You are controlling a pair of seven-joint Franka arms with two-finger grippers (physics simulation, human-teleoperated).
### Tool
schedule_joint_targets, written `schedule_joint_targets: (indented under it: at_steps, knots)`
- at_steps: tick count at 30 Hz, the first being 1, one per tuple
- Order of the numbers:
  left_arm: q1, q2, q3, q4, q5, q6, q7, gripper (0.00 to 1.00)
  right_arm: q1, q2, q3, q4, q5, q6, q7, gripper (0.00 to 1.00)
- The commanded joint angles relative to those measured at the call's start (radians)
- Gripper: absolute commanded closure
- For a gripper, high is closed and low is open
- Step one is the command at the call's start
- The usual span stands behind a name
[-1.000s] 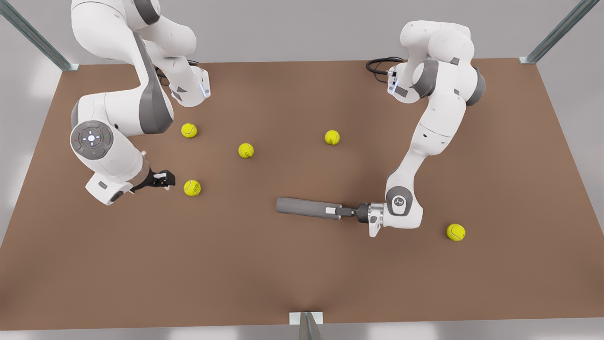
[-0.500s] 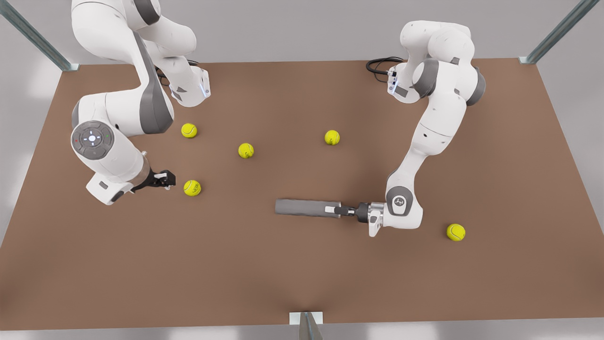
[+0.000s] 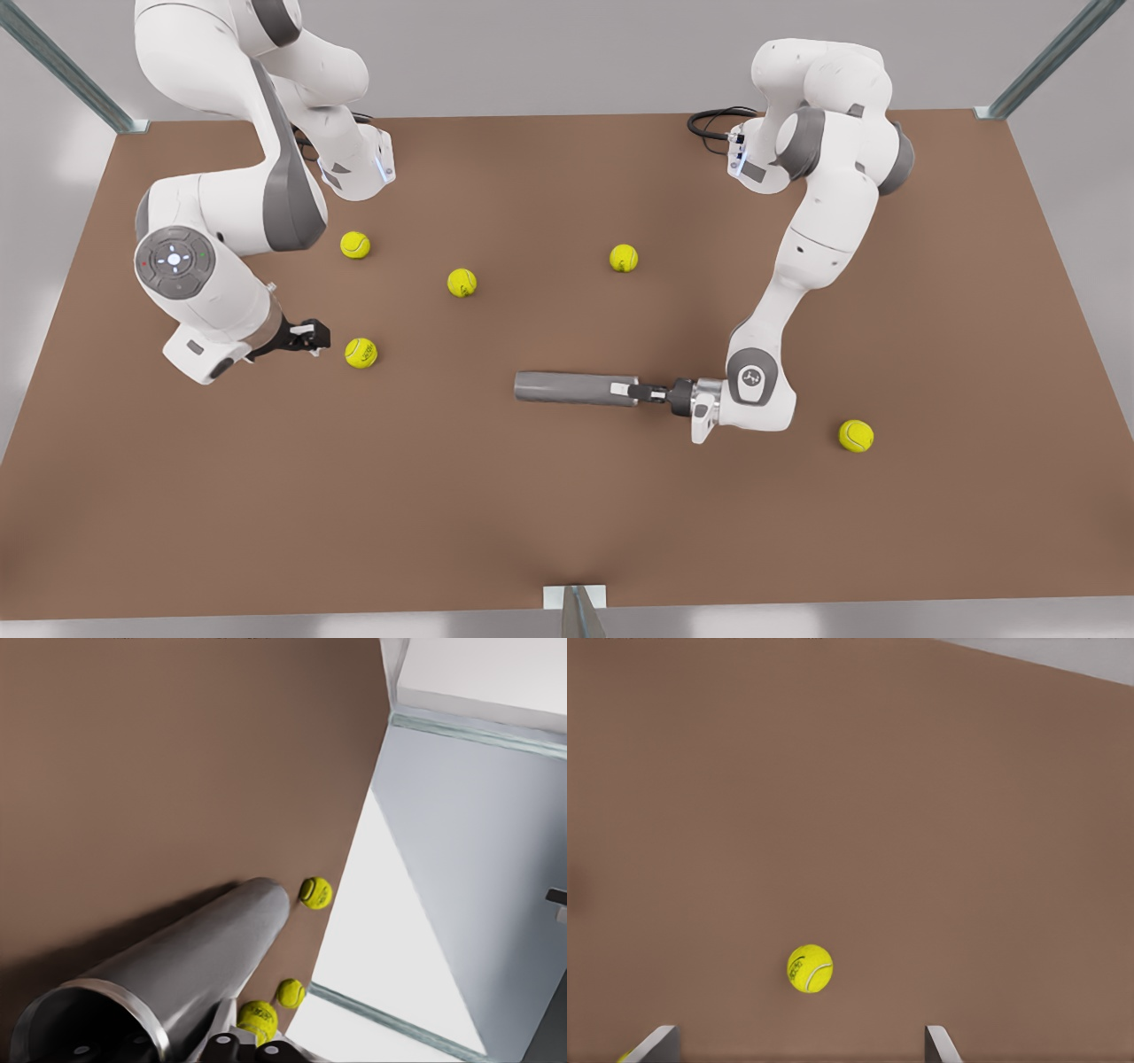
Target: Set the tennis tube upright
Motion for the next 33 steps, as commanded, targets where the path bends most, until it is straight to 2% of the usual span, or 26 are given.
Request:
schedule_joint_targets:
  at_steps: [1, 5, 20, 33]
  knots:
    - [0.000, 0.000, 0.000, 0.000, 0.018, 0.000, 0.000, 0.72, 0.002, 0.000, 0.000, 0.000, 0.000, 0.000, 0.000, 0.00]
    - [0.000, -0.003, 0.001, 0.000, 0.020, -0.016, 0.000, 0.75, 0.000, 0.000, 0.000, 0.001, 0.000, 0.000, 0.000, 0.00]
    - [0.011, -0.052, 0.021, 0.000, 0.084, -0.098, -0.008, 0.79, 0.000, 0.000, 0.000, 0.001, 0.000, 0.000, 0.000, 0.00]
    - [0.011, -0.184, 0.079, 0.000, 0.244, -0.148, -0.219, 0.79, 0.000, 0.001, 0.000, 0.000, 0.000, 0.000, 0.000, 0.00]
